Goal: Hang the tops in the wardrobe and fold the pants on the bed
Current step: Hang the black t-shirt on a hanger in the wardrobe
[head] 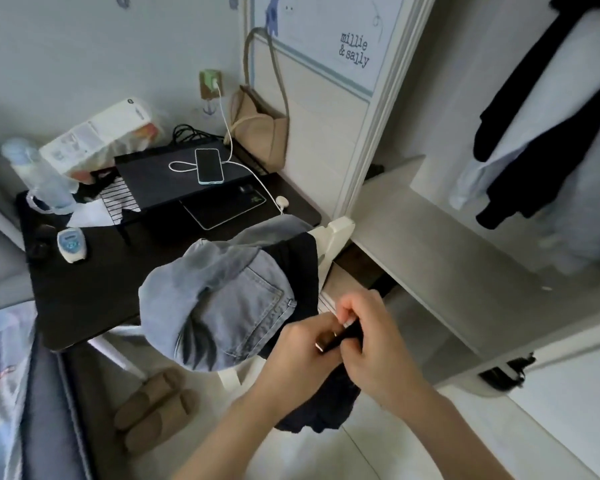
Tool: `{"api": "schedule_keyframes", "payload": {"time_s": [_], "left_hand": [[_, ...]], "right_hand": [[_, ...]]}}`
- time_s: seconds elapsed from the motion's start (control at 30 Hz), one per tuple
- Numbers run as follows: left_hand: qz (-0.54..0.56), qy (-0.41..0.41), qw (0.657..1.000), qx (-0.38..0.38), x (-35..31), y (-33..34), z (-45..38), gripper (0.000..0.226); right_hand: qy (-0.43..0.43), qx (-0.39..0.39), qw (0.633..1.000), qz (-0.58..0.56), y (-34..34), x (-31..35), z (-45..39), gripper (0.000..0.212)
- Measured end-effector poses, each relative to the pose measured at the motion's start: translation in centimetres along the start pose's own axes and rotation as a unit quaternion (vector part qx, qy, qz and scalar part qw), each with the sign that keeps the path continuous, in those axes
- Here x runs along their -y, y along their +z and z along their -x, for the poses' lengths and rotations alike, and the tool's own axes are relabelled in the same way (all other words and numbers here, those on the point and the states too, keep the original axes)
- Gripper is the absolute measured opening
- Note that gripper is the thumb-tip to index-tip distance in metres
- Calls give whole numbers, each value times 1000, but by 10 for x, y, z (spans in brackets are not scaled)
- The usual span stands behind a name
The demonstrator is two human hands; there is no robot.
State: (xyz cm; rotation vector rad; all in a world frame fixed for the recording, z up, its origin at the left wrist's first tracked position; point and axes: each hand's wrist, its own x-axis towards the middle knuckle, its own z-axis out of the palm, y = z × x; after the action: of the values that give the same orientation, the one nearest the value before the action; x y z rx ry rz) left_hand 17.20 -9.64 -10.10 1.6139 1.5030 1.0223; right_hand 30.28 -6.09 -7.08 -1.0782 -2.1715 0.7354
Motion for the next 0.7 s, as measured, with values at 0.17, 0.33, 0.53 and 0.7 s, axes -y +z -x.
{"api": "schedule_keyframes", "payload": {"time_s": [0.17, 0.33, 0.53, 0.7], "left_hand": [[154, -11, 987, -31, -19, -1, -27, 24], [170, 18, 985, -38, -39, 8, -52, 20], [-90, 89, 986, 104, -46, 27, -89, 44], [-242, 139, 958, 67, -82, 39, -134, 23]], "right_hand": [[185, -217, 958, 40, -42, -28, 2, 45], [404, -164, 899, 34, -64, -71, 26, 20], [333, -163, 915, -160, -89, -51, 4, 20], [239, -125, 958, -100, -124, -52, -45, 9]]}}
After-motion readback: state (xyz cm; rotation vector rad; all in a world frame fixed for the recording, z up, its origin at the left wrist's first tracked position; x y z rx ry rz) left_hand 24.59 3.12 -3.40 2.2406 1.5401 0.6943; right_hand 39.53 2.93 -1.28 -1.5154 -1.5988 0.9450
